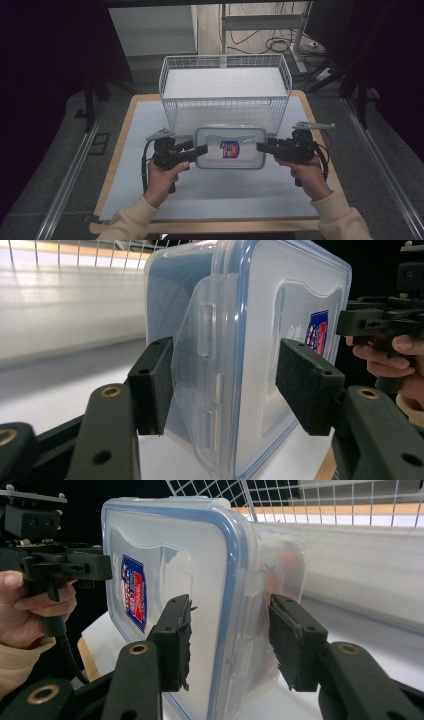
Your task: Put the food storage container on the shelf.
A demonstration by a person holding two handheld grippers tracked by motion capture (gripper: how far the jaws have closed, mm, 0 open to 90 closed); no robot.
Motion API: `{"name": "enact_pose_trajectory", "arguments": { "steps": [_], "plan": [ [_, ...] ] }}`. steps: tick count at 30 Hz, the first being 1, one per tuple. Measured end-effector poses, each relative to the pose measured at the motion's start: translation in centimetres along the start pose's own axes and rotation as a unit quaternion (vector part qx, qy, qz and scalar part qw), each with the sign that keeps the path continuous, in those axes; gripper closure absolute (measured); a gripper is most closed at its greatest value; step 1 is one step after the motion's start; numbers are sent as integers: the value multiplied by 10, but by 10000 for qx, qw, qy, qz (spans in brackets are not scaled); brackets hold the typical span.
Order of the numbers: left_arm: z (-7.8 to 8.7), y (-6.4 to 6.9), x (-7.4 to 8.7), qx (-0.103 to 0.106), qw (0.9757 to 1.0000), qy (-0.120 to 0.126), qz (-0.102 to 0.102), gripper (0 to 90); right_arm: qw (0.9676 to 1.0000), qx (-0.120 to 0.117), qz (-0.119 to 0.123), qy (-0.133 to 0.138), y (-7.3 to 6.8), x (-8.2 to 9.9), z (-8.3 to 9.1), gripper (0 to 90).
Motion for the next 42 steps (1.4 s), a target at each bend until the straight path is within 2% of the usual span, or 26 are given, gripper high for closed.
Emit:
{"name": "enact_pose_trajectory", "arguments": {
  "steps": [13, 23, 42],
  "plan": [
    [5, 5, -24, 49, 9999, 107, -68, 424, 9998, 33, 156, 126, -4, -23, 8, 529],
    [7, 2, -35, 14, 9998, 157, -148, 424, 9997, 16, 181, 158, -4, -35, 5, 529],
    [13, -1, -59, 6, 9996, 271, -126, 425, 9993, 37, 318, 180, -7, -63, 2, 528]
  ]
}}
Point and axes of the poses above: each handheld gripper's, and its own axes: z roughly backward along the jaws, x roughly out of its underside, y roughly to its right, the point moved 3 cm from there along -z, roughly forward along the jaws, and after that the axes turned 2 degrees about -y, right-handed, at the moved point
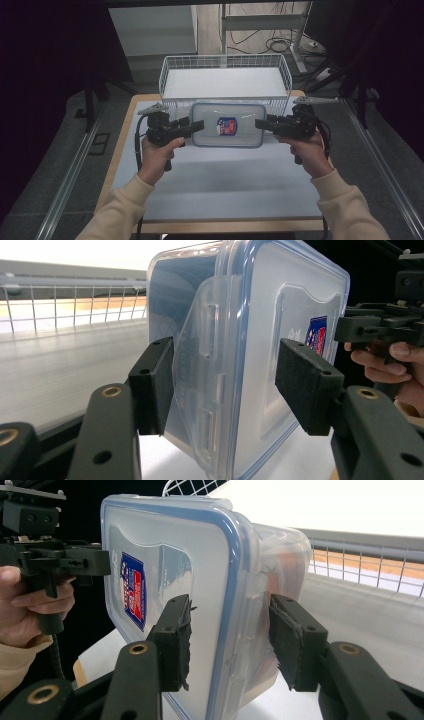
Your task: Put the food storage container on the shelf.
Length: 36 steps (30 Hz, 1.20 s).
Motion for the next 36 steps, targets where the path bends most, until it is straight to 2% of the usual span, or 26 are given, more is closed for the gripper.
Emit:
{"name": "enact_pose_trajectory", "arguments": {
  "steps": [19, 25, 31, 36],
  "plan": [
    [-1, -10, -30, -57, 9999, 136, -81, 425, 10000, -18, 60, 73, 7, -29, -10, 527],
    [-2, -15, -37, -36, 9998, 166, -46, 425, 10000, -3, 83, 35, 10, -38, -13, 527],
    [-4, -19, -49, 7, 9998, 200, -3, 425, 9999, 48, 122, -16, 11, -53, -15, 527],
    [-8, -23, -65, -8, 9998, 219, 0, 425, 10000, 36, 90, -9, 18, -68, -18, 527]
  ]
}}
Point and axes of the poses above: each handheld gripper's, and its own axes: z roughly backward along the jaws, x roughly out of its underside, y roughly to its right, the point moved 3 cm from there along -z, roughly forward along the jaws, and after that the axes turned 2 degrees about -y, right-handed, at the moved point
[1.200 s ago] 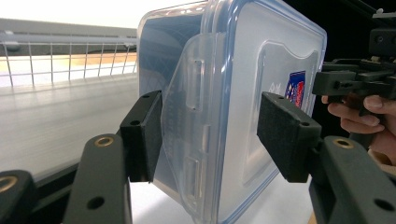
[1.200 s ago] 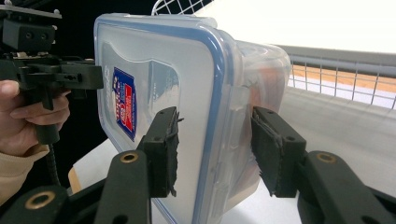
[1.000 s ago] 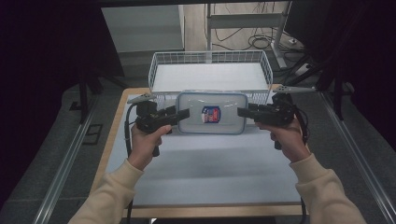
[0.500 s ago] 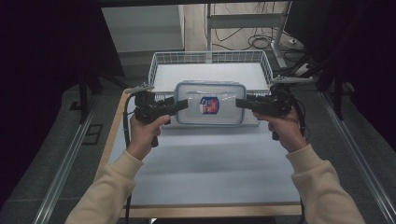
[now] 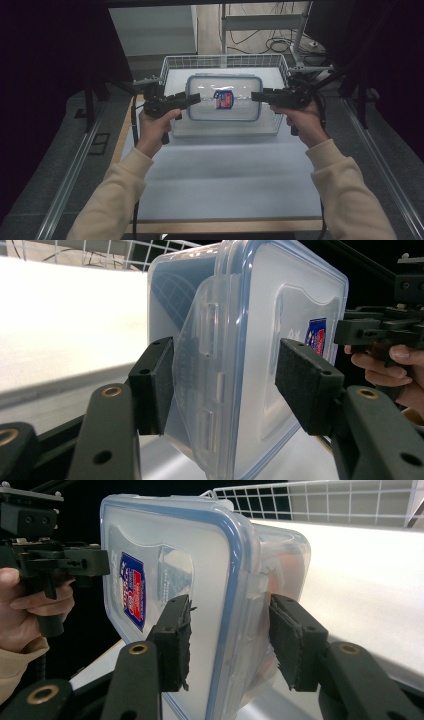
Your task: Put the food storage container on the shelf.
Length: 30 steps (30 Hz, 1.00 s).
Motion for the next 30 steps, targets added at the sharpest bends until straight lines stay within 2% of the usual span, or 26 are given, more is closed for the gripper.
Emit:
{"name": "enact_pose_trajectory", "arguments": {
  "steps": [9, 14, 18, 30],
  "plan": [
    [-8, -9, -19, -13, 10000, 80, 16, 422, 10000, 0, -38, -18, 11, -22, -7, 527],
    [-14, -20, -29, -61, 9999, 92, 42, 420, 10000, -15, -89, -38, 20, -33, -17, 527],
    [-19, -27, -33, -30, 10000, -5, 70, 419, 9999, -17, -108, -63, 26, -40, -22, 529],
    [-32, -40, -53, -71, 9999, -31, 110, 419, 9994, -29, -314, -102, 44, -60, -33, 529]
  ]
}}
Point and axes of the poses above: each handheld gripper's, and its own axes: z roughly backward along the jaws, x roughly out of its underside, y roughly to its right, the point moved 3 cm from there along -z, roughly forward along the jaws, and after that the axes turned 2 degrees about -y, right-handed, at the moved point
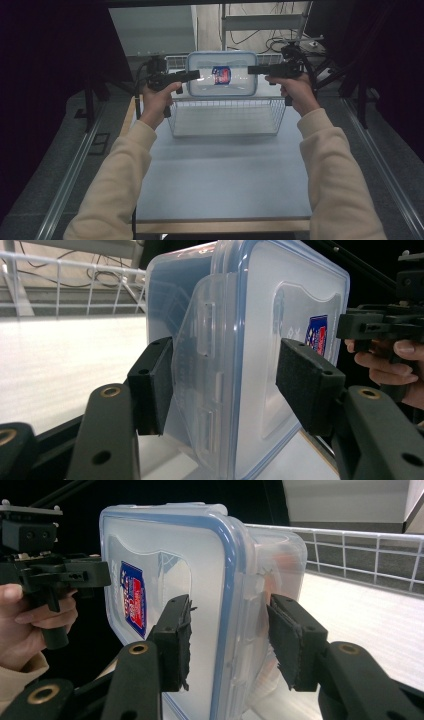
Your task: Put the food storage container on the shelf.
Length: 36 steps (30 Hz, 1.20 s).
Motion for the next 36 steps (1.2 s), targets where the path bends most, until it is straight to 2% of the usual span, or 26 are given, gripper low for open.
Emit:
{"name": "enact_pose_trajectory", "arguments": {
  "steps": [3, 7, 9, 12, 13, 15, 19, 21, 23, 25, 26, 27, 28, 30, 33, 36],
  "plan": [
    [-8, -8, 0, 50, 9998, -75, 155, 417, 9999, 27, -109, -72, 7, -1, -5, 529],
    [-11, -9, -1, 65, 9998, -51, 177, 418, 9999, 47, -165, -21, 10, -2, -6, 527],
    [-14, -12, -4, 96, 9994, -111, 313, 415, 9997, 85, -228, -64, 13, -6, -7, 522],
    [-17, -13, -6, 50, 9991, -151, 396, 406, 9994, 133, -293, -112, 13, -8, -8, 517],
    [-17, -14, -7, 36, 9991, -189, 381, 402, 9993, 148, -334, -118, 14, -9, -9, 516],
    [-21, -16, -9, 16, 9985, -154, 529, 396, 9987, 131, -475, -94, 18, -10, -11, 512],
    [-26, -19, -12, -9, 9978, -198, 625, 380, 9978, 114, -658, -6, 23, -9, -15, 503],
    [-28, -21, -13, -4, 9976, -197, 664, 377, 9977, 125, -673, 6, 24, -9, -16, 498],
    [-32, -24, -14, 14, 9969, -237, 754, 358, 9972, 281, -685, -76, 28, -8, -19, 504],
    [-36, -30, -13, 85, 9951, -317, 935, 341, 9971, 316, -687, -106, 28, -7, -20, 505],
    [-40, -38, -12, 216, 9926, -308, 1153, 328, 9963, 395, -759, -90, 31, -5, -23, 507],
    [-41, -41, -12, 261, 9917, -312, 1221, 324, 9962, 431, -757, -63, 31, -5, -23, 509],
    [-41, -41, -12, 261, 9917, -312, 1221, 313, 9962, 431, -757, -63, 31, -5, -23, 509],
    [-44, -45, -11, 314, 9900, -366, 1327, 296, 9962, 512, -700, -62, 29, -4, -25, 495],
    [-47, -46, -11, 321, 9903, -388, 1293, 260, 9960, 602, -663, -71, 28, -3, -26, 481],
    [-50, -42, -11, 208, 9906, -420, 1286, 216, 9958, 676, -618, -16, 27, -2, -25, 480]
  ]
}}
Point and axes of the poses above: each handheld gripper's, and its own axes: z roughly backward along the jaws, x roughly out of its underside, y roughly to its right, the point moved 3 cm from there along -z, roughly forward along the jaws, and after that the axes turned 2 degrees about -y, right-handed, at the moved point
